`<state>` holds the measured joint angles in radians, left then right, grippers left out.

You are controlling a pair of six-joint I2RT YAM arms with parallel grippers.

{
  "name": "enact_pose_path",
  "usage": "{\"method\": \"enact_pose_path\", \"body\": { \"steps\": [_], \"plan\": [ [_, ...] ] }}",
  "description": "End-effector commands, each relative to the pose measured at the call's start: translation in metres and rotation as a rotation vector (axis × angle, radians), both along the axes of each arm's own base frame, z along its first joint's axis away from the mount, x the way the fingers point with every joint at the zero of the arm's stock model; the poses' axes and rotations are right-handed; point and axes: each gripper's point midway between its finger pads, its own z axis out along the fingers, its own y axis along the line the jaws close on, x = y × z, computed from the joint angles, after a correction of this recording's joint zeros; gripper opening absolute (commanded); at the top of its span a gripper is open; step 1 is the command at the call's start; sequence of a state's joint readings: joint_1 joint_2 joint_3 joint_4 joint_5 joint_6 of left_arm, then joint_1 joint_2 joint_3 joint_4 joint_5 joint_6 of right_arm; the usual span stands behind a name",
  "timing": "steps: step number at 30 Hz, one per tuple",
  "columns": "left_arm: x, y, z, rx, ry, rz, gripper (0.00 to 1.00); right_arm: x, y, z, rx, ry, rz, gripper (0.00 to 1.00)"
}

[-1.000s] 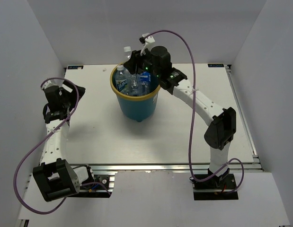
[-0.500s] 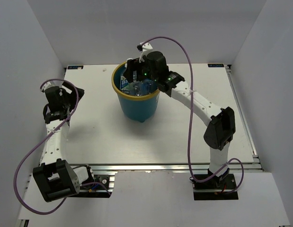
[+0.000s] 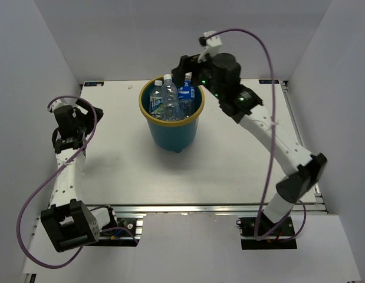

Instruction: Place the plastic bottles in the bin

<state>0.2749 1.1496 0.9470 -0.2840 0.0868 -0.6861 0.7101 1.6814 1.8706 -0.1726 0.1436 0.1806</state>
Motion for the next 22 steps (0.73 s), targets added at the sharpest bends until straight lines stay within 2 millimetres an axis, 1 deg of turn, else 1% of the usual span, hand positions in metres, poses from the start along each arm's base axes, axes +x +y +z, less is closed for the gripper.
{"method": "enact_pose_path", "body": {
  "steps": [1,2,3,4,5,6,7,8,9,10,11,12,13,14,15,16,17,18,22],
  "plan": [
    [-0.004,0.004,0.021,0.053,-0.064,-0.004,0.98,0.001,-0.066,0.017,0.073,-0.005,-0.123,0.89],
    [-0.005,0.006,0.025,0.066,-0.088,0.005,0.98,0.002,-0.083,0.011,0.085,0.015,-0.140,0.89],
    [-0.007,0.011,0.021,0.076,-0.083,0.030,0.98,0.004,-0.123,-0.008,0.082,0.048,-0.206,0.89],
    [-0.009,0.016,0.017,0.082,-0.078,0.050,0.98,0.003,-0.143,-0.020,0.089,0.064,-0.243,0.89],
    [-0.011,0.019,0.013,0.088,-0.065,0.064,0.98,0.003,-0.165,-0.026,0.105,0.048,-0.303,0.89],
    [-0.011,0.021,0.008,0.093,-0.048,0.071,0.98,-0.006,-0.196,-0.064,0.078,0.086,-0.395,0.89],
    [-0.011,0.022,0.006,0.097,-0.039,0.068,0.98,-0.008,-0.227,-0.082,0.060,0.089,-0.548,0.89],
    [-0.010,0.022,0.005,0.098,-0.038,0.069,0.98,-0.015,-0.241,-0.099,0.047,0.099,-0.611,0.89],
    [-0.008,0.022,0.002,0.094,-0.032,0.063,0.98,-0.030,-0.257,-0.131,0.029,0.128,-0.670,0.89],
    [-0.008,0.021,0.002,0.092,-0.033,0.059,0.98,-0.038,-0.271,-0.147,0.029,0.144,-0.744,0.89],
    [-0.007,0.021,0.001,0.091,-0.033,0.056,0.98,-0.045,-0.278,-0.160,0.052,0.163,-0.777,0.89],
    [-0.008,0.020,0.003,0.091,-0.042,0.053,0.98,-0.059,-0.291,-0.184,0.044,0.185,-0.834,0.89],
    [-0.007,0.020,0.006,0.093,-0.062,0.053,0.98,-0.065,-0.296,-0.194,0.050,0.194,-0.857,0.89],
    [-0.008,0.018,0.003,0.093,-0.066,0.049,0.98,-0.070,-0.298,-0.193,0.088,0.184,-0.866,0.89],
    [-0.009,0.016,0.008,0.096,-0.087,0.041,0.98,-0.074,-0.300,-0.208,0.080,0.196,-0.868,0.89],
    [-0.009,0.016,0.011,0.102,-0.107,0.036,0.98,-0.074,-0.298,-0.209,0.089,0.187,-0.856,0.89],
    [-0.010,0.015,0.009,0.102,-0.109,0.036,0.98,-0.074,-0.296,-0.208,0.092,0.173,-0.836,0.89],
    [-0.013,0.014,0.013,0.107,-0.123,0.037,0.98,-0.073,-0.294,-0.207,0.099,0.169,-0.828,0.89],
    [-0.016,0.016,0.015,0.118,-0.142,0.052,0.98,-0.069,-0.290,-0.200,0.116,0.158,-0.811,0.90]
  ]
}}
